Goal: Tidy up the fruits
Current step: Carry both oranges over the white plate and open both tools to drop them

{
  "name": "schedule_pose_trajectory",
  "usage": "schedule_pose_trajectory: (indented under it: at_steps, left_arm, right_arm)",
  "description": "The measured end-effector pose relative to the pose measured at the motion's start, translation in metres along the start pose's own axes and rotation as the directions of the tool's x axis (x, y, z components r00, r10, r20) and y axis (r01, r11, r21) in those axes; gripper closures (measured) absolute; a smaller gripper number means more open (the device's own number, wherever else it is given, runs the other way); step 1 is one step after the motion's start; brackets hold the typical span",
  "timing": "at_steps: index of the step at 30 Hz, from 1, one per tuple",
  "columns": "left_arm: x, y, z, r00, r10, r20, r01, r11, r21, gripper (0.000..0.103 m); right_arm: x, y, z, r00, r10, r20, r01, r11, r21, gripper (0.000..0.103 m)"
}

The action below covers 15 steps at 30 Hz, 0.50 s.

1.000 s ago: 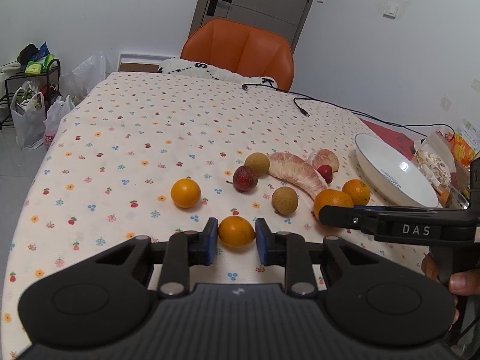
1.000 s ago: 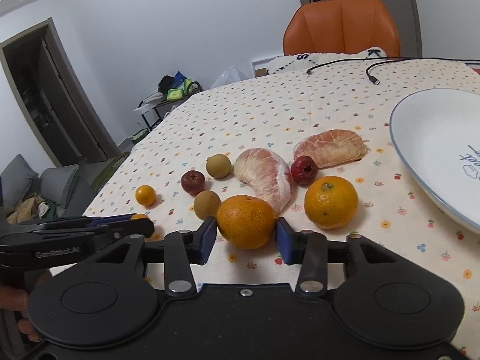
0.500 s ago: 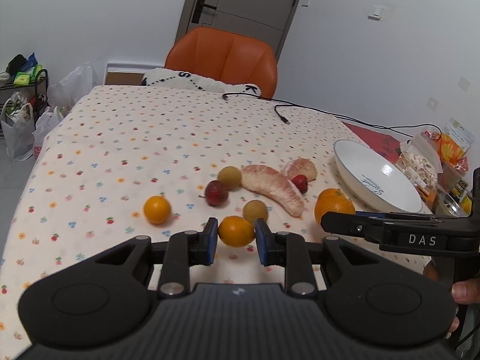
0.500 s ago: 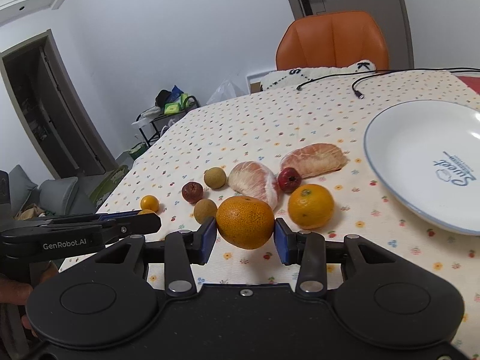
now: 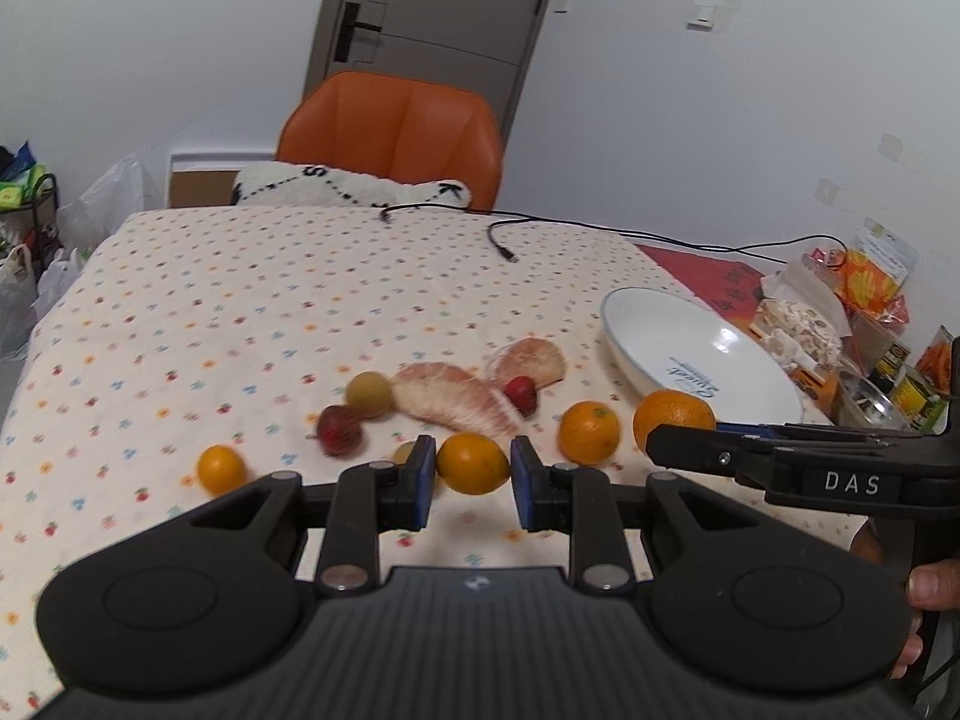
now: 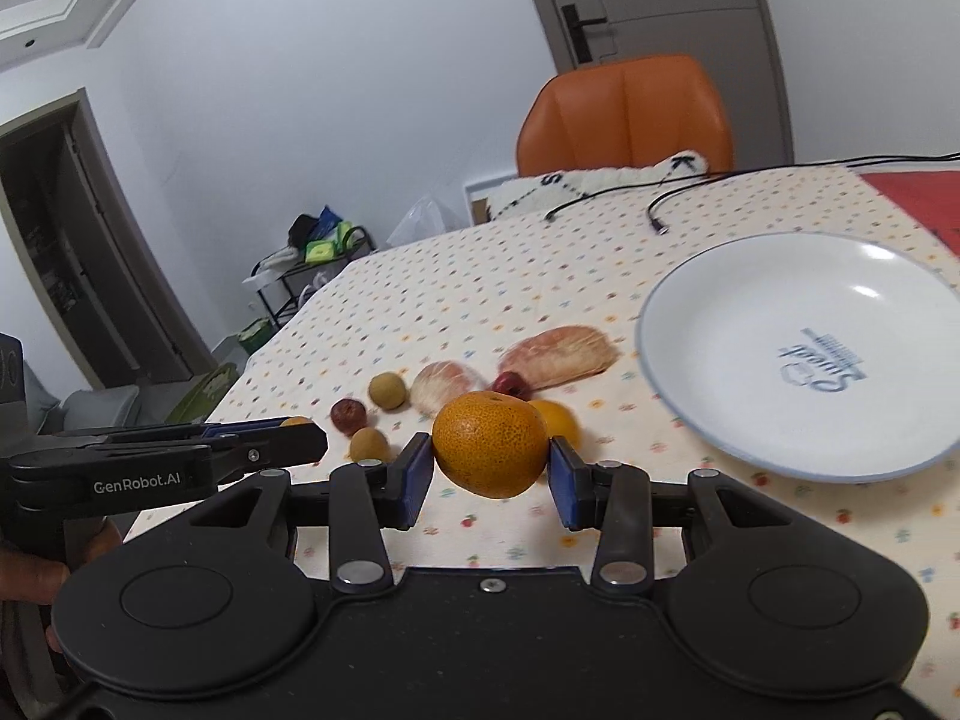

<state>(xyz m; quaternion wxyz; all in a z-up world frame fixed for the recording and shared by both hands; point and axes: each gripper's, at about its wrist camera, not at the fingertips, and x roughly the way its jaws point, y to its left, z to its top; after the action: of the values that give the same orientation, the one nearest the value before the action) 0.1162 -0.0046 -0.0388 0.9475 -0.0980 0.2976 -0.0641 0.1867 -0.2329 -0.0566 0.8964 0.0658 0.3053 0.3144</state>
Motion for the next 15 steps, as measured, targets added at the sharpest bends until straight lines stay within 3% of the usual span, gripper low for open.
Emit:
schedule_pose_trajectory:
  at_steps: [15]
  left_arm:
    - [0.029,-0.058,0.011,0.996,-0.087,-0.012,0.088,0.993,0.084,0.078]
  right_arm:
    - [-0.043,-0.049,0.000,0.992,-0.104,0.076,0.099,0.993,0.068,0.064]
